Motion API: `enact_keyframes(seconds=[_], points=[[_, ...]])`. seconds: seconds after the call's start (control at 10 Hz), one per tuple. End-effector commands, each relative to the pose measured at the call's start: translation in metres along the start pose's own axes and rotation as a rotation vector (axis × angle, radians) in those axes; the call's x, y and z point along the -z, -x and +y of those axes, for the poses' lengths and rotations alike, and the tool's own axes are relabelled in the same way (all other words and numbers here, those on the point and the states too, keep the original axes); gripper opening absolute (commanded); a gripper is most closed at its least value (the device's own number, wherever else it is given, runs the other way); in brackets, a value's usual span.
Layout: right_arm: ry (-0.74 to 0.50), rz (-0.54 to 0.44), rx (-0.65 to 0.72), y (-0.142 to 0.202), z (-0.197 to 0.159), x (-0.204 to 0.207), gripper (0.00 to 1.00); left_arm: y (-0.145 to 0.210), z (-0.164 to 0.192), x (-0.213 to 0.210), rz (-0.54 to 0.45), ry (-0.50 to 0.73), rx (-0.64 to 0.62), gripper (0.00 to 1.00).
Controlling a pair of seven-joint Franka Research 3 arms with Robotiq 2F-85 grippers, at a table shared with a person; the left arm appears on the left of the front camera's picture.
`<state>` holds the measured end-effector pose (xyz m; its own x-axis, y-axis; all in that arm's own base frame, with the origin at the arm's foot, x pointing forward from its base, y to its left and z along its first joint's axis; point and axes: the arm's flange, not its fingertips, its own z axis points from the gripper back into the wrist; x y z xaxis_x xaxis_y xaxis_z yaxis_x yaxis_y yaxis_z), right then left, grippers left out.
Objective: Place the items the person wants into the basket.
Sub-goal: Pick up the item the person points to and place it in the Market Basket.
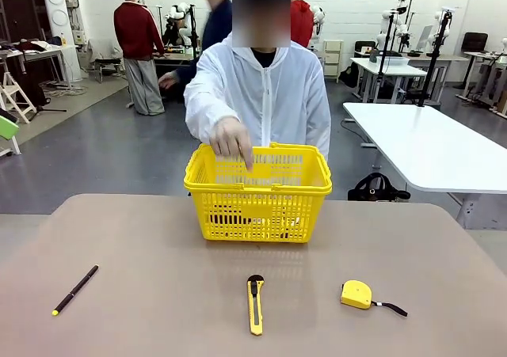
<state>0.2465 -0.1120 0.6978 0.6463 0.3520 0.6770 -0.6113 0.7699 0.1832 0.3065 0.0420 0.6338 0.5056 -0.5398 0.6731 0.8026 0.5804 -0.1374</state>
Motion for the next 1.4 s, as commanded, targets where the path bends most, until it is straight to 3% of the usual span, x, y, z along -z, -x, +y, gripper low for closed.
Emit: enact_keyframes(seconds=[0.0, 0.8, 1.0, 1.2, 1.3], points=[[-0.015, -0.006, -0.008, -0.001, -0.001, 0.002, 1.00, 0.001, 0.000, 0.002, -0.004, 0.001, 0.001, 1.00], [-0.015, -0.006, -0.008, -0.001, -0.001, 0.002, 1.00, 0.000, 0.000, 0.000, 0.000, 0.000, 0.000, 1.00], [-0.015, -0.006, -0.008, -0.001, -0.001, 0.002, 1.00, -0.059, -0.024, 0.038, 0.154, 0.005, -0.035, 1.00], [-0.015, -0.006, -0.008, -0.001, -0.001, 0.002, 1.00, -0.121, -0.055, 0.097, 0.370, 0.043, -0.110, 1.00], [-0.015, -0.006, -0.008, -0.001, -0.001, 0.002, 1.00, -0.149, -0.075, 0.134, 0.425, 0.010, -0.220, 1.00]])
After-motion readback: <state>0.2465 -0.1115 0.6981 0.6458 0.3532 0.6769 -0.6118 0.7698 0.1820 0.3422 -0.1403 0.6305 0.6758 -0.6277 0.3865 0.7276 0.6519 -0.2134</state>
